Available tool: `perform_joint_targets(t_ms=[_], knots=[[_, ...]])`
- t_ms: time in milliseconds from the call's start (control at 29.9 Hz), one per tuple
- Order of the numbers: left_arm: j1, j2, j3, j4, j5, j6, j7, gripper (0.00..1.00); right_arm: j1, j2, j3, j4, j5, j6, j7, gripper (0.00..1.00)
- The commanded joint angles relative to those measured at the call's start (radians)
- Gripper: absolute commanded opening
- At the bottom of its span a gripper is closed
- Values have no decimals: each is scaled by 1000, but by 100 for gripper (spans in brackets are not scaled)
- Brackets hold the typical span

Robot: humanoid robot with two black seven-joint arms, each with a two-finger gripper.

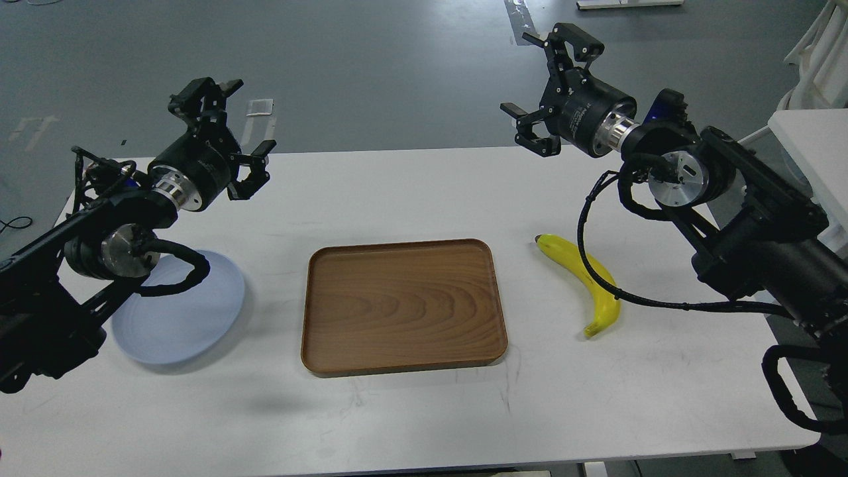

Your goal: Place banana on plate with both arms

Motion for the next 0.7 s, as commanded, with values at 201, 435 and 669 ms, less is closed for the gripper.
perform_joint_targets(t_ms=[201, 435, 669], knots=[[2, -3, -2, 0, -3, -9, 0, 98, 0, 8, -3, 0, 0, 0, 0, 100], [35, -6, -20, 4, -8, -9, -1, 98, -6, 8, -41, 0, 0, 0, -3, 100], [38, 1, -20, 4, -8, -9, 0, 98, -9, 8, -41, 3, 0, 0, -9, 100]])
